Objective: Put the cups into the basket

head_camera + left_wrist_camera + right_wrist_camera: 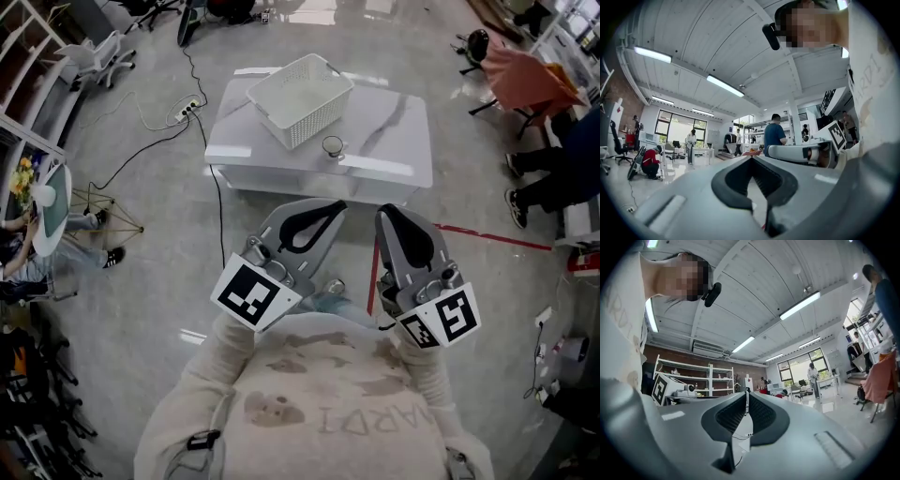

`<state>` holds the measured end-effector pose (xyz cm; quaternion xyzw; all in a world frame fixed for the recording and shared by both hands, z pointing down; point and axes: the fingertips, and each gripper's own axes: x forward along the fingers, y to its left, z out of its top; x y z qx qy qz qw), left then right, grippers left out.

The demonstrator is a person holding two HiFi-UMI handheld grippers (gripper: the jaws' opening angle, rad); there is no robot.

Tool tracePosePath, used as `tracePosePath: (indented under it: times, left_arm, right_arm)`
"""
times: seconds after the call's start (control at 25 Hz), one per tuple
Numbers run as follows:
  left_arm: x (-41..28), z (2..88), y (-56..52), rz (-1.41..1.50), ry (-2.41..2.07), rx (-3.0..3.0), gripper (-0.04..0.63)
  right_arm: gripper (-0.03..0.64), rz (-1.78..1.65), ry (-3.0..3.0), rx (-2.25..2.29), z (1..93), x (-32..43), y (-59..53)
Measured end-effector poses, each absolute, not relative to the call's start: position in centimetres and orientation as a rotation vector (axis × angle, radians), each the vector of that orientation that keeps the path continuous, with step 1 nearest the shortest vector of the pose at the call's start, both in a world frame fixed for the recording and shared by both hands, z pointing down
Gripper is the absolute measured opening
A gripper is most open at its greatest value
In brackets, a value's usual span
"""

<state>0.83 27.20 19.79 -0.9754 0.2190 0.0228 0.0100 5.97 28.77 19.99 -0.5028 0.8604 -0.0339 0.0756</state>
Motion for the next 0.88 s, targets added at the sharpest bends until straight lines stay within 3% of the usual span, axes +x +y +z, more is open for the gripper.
tracePosePath:
  times: [0.88]
  left_arm:
    - [12.0,22.1,17.9,-0.027,0.535,-3.091,0.0]
  right_arm:
    - [0.055,-0.213,2.55,-1.547,22.7,15.0,20.3]
